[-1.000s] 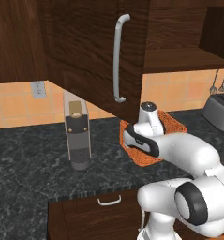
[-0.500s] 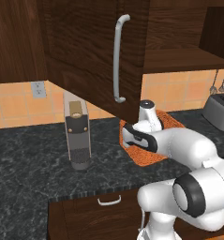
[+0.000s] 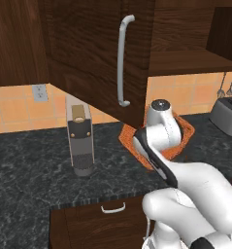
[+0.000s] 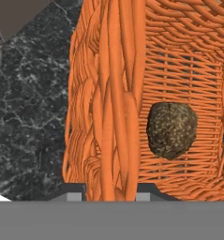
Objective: Open the cabinet, pick up the bread from the cabinet and place it in the basket. Then move the basket to the dining counter.
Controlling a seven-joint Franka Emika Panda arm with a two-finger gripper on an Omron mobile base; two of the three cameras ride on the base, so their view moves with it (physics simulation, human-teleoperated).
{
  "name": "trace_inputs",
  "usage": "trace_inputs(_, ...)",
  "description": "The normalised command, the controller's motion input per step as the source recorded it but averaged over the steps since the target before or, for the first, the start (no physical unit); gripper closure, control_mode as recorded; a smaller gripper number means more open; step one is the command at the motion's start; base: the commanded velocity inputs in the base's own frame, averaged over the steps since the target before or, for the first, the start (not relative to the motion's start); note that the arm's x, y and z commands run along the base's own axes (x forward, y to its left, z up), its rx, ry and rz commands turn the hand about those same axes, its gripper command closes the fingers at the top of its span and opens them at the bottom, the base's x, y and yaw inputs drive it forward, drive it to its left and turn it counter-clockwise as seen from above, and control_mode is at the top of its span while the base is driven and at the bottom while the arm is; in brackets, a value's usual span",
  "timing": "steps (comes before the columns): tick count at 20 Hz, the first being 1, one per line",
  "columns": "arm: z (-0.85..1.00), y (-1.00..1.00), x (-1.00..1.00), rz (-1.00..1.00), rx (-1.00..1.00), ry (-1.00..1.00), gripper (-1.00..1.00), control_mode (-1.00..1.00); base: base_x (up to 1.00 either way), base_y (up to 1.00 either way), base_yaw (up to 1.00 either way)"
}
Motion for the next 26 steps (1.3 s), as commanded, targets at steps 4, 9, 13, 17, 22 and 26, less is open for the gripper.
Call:
trace_inputs(4, 1.0, -0.38, -0.9, 0.0, -0.08, -0.11, 1.0, -1.0, 0.0, 0.0, 0.0)
trace_inputs(9, 0.96, -0.18, -1.0, 0.01, -0.09, 0.0, 1.0, -1.0, 0.0, 0.0, 0.0)
trace_inputs(13, 1.0, -0.04, -1.0, 0.0, 0.0, 0.07, 1.0, -1.0, 0.0, 0.0, 0.0)
trace_inputs(17, 1.0, -0.17, -0.99, 0.0, -0.01, 0.17, 1.0, -1.0, 0.0, 0.0, 0.0)
trace_inputs(22, 0.66, -0.11, -0.61, 0.0, -0.04, 0.16, 1.0, -1.0, 0.0, 0.0, 0.0)
trace_inputs(26, 0.0, 0.0, -0.06, 0.0, -0.08, -0.05, 1.0, -1.0, 0.0, 0.0, 0.0)
